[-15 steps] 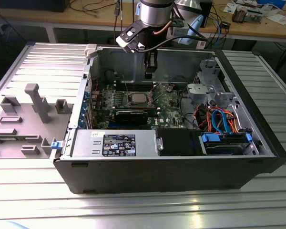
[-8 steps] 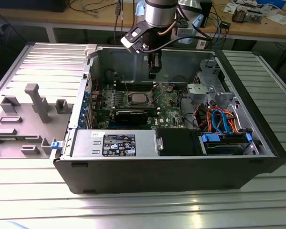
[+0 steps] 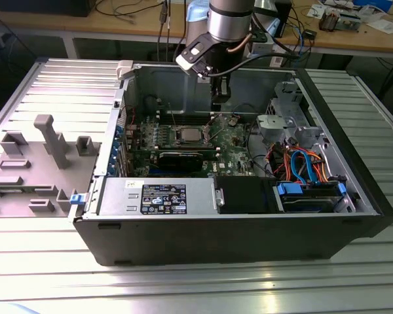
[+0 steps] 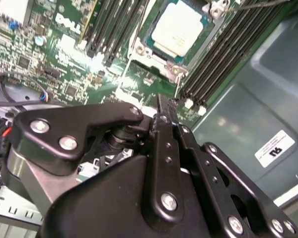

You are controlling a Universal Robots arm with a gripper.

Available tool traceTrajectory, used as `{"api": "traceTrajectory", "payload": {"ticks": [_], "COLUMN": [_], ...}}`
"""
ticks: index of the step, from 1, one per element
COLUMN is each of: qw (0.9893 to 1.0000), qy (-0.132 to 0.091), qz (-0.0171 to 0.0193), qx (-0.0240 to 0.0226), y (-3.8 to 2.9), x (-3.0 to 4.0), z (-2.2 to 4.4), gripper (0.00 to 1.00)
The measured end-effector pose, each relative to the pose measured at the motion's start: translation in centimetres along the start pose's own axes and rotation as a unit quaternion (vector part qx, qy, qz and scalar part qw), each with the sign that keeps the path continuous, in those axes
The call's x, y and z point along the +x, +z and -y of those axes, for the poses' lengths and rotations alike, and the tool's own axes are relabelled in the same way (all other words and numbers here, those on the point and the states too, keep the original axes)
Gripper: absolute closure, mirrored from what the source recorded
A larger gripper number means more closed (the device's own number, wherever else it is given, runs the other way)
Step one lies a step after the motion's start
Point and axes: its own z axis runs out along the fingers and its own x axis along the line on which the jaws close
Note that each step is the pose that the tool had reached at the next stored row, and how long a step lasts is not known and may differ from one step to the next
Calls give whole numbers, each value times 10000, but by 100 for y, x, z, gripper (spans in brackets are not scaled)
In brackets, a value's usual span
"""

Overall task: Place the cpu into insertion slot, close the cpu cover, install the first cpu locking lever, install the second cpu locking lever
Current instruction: 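Close the cpu cover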

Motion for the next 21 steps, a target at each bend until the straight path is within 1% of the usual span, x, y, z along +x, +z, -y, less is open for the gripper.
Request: {"api": "traceTrajectory", "payload": {"ticks": [6, 8, 9, 10, 11, 12, 13, 16, 17, 18, 21], "qw": [10000, 10000, 10000, 10000, 10000, 10000, 10000, 10000, 10000, 10000, 10000], "qy": [-2, -4, -4, -4, -5, -10, -14, -18, -20, -19, -21], "qz": [-1, -2, -2, -3, -3, -3, -3, -2, -2, -3, -2], "qx": [0, 0, 2, 14, 25, 36, 38, 39, 39, 39, 39], "y": [1, 2, 4, 6, 9, 21, 34, 73, 94, 112, 161], "x": [0, 0, -1, -1, -2, -3, -5, -8, -9, -10, -12], "z": [0, -15, -37, -67, -107, -187, -228, -325, -374, -408, -436], "gripper": [89, 89, 89, 89, 89, 89, 89, 89, 89, 89, 89]}}
